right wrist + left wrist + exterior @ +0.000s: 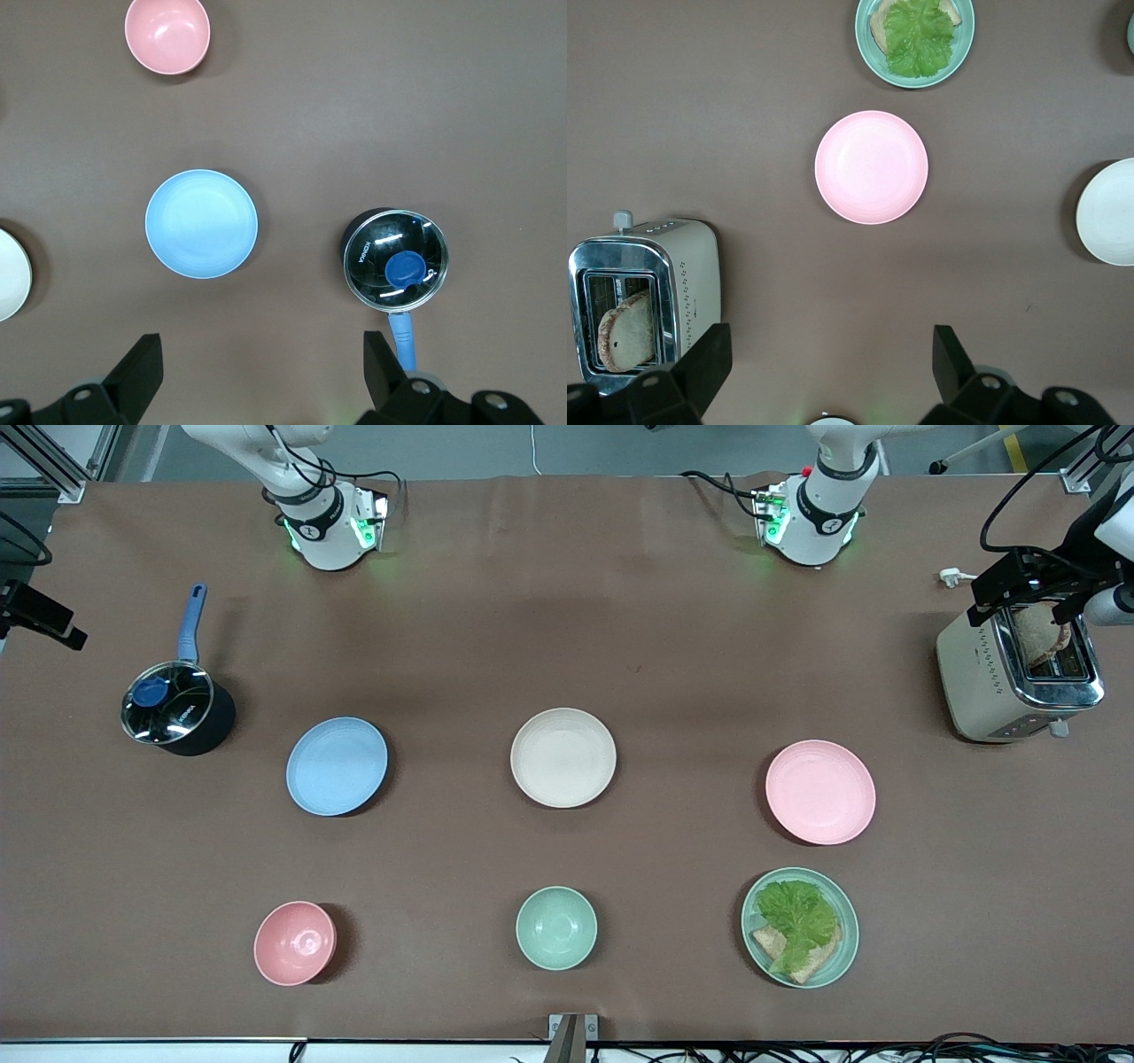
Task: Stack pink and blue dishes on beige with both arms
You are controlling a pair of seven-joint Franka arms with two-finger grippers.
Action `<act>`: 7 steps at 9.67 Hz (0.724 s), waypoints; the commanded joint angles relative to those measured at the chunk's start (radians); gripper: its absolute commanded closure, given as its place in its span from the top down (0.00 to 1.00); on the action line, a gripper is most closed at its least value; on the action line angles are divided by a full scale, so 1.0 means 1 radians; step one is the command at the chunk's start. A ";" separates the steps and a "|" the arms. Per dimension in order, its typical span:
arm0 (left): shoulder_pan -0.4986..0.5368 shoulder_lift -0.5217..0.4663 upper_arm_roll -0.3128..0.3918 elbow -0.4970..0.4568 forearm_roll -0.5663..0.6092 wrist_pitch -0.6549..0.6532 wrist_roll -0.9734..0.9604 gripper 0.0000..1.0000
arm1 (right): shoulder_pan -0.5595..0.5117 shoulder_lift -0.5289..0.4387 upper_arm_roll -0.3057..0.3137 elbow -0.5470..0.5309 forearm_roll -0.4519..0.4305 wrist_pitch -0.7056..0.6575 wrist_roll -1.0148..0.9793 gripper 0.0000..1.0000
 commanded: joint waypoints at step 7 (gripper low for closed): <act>0.070 0.228 -0.001 -0.220 0.115 0.299 0.002 1.00 | -0.014 0.077 -0.004 -0.115 0.073 0.082 -0.136 1.00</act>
